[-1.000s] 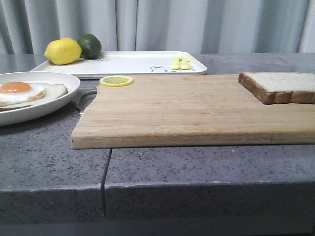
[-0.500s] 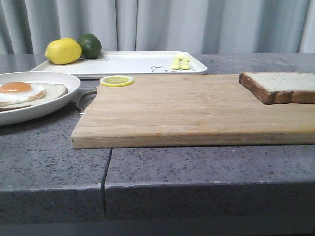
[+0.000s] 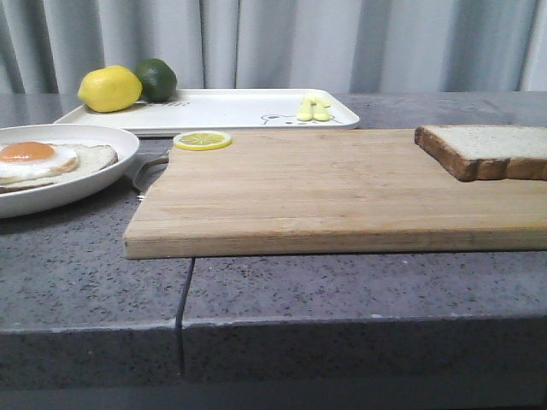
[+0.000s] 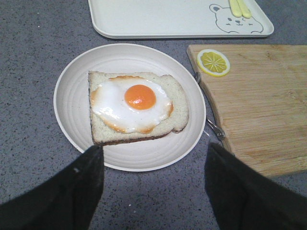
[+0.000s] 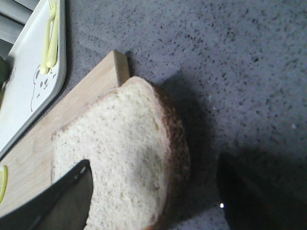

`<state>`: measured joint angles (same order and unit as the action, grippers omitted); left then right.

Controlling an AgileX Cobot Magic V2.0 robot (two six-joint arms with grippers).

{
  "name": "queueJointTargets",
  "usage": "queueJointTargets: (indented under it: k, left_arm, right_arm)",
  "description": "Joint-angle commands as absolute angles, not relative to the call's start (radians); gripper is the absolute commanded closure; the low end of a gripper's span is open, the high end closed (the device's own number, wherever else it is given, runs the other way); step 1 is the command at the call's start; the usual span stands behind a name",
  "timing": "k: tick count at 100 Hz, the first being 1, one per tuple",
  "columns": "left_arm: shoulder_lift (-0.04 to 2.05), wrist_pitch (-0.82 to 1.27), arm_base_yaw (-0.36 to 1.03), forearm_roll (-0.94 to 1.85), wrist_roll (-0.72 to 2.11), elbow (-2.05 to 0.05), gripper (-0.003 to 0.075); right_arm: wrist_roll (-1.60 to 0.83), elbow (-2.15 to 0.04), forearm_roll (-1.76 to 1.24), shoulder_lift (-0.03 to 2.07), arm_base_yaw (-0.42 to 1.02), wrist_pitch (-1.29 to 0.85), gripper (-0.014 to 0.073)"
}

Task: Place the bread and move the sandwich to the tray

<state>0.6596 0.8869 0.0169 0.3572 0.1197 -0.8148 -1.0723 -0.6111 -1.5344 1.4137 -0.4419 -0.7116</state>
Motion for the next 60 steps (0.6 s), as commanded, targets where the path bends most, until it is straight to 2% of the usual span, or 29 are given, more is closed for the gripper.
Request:
queueJointTargets:
  k: [1,60]
  left_arm:
    - [0.666,0.825,0.016,0.379,0.120,-0.850,0.0302]
    - [0.666,0.825,0.016,0.379,0.120,-0.850,0.0302]
  right_arm:
    - [-1.095,-0.641,-1.583,1.402,-0.447,-0.764,0.0054]
    - [-1.126,-0.641,-1.619,1.478,-0.394,-0.795,0.0054]
